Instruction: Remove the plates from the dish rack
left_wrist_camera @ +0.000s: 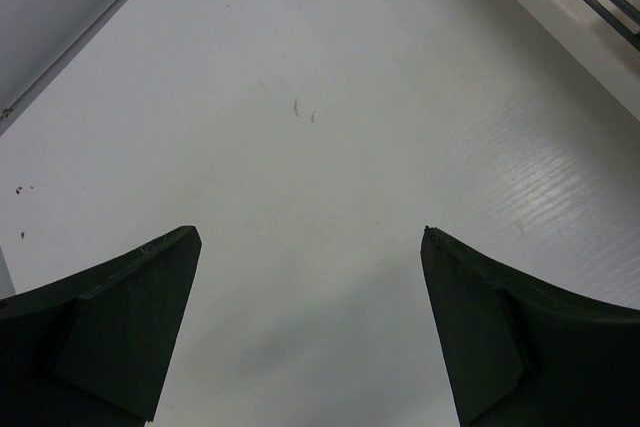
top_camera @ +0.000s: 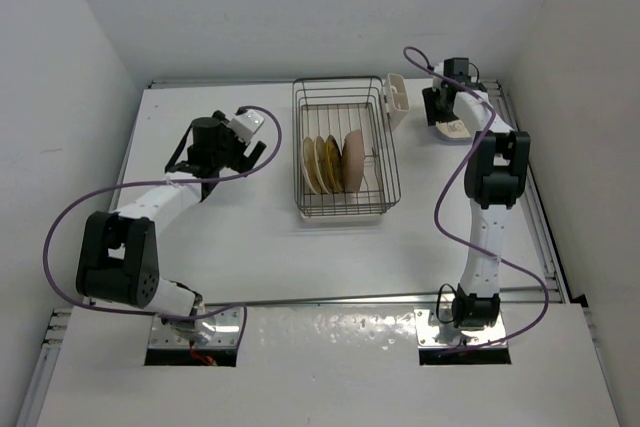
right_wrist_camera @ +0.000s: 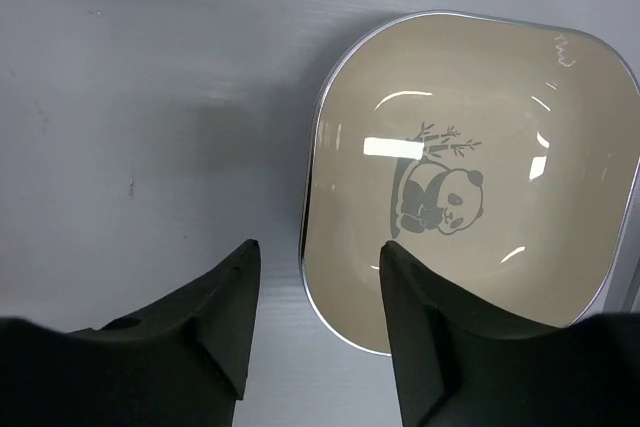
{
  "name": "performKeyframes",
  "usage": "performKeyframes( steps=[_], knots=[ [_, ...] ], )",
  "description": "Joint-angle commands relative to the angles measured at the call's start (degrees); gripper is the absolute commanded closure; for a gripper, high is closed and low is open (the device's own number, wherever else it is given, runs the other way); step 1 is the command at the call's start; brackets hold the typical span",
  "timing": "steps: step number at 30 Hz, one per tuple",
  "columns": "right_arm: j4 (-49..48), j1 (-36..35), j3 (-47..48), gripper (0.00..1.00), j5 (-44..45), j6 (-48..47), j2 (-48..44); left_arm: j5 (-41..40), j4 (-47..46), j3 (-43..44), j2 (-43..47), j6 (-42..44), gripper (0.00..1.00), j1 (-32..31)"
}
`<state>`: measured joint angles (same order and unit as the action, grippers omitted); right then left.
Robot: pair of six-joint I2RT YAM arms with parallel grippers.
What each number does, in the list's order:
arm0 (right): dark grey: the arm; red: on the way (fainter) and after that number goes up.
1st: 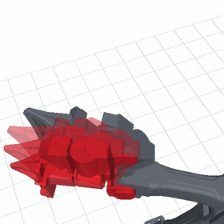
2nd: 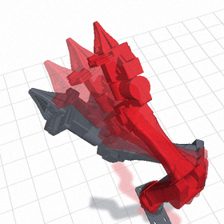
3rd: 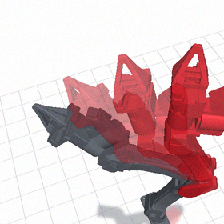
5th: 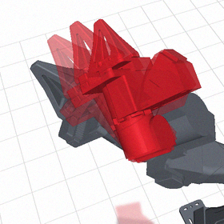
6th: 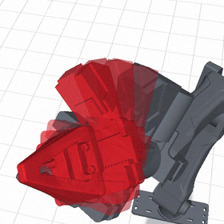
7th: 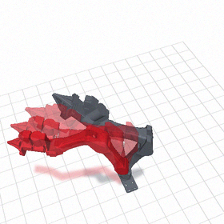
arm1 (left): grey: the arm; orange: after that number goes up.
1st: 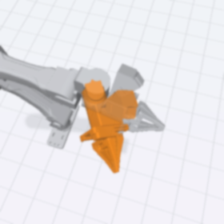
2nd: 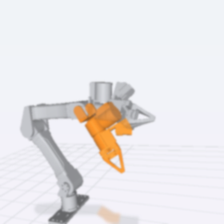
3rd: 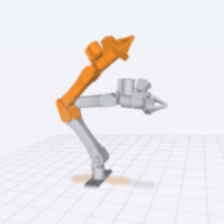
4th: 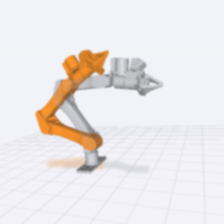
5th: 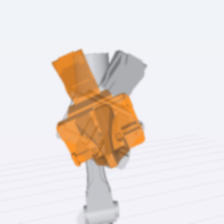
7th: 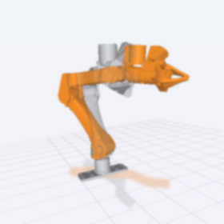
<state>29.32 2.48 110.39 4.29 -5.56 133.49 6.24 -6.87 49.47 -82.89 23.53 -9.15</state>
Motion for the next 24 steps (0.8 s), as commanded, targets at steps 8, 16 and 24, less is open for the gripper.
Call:
performKeyframes(
  steps=[8, 16, 24],
  knots=[
    [-1.99, -1.43, -0.7, 0.43, 3.17, 0.72, -5.77, 1.23, -1.12, 2.21, 0.01, 0.2, 0.0, 0.71],
    [-3.57, -1.16, -11.83, 0.15, 3.61, 11.36, -20.62, 3.6, -5.08, 0.19, 0.71, -0.76, 0.0, 0.97],
    [-0.23, -1.16, -25.03, 0.11, -12.18, 11.01, -40.84, 5.27, -7.62, -2.09, 2.12, -4.27, 0.0, 0.8]
  ],
)
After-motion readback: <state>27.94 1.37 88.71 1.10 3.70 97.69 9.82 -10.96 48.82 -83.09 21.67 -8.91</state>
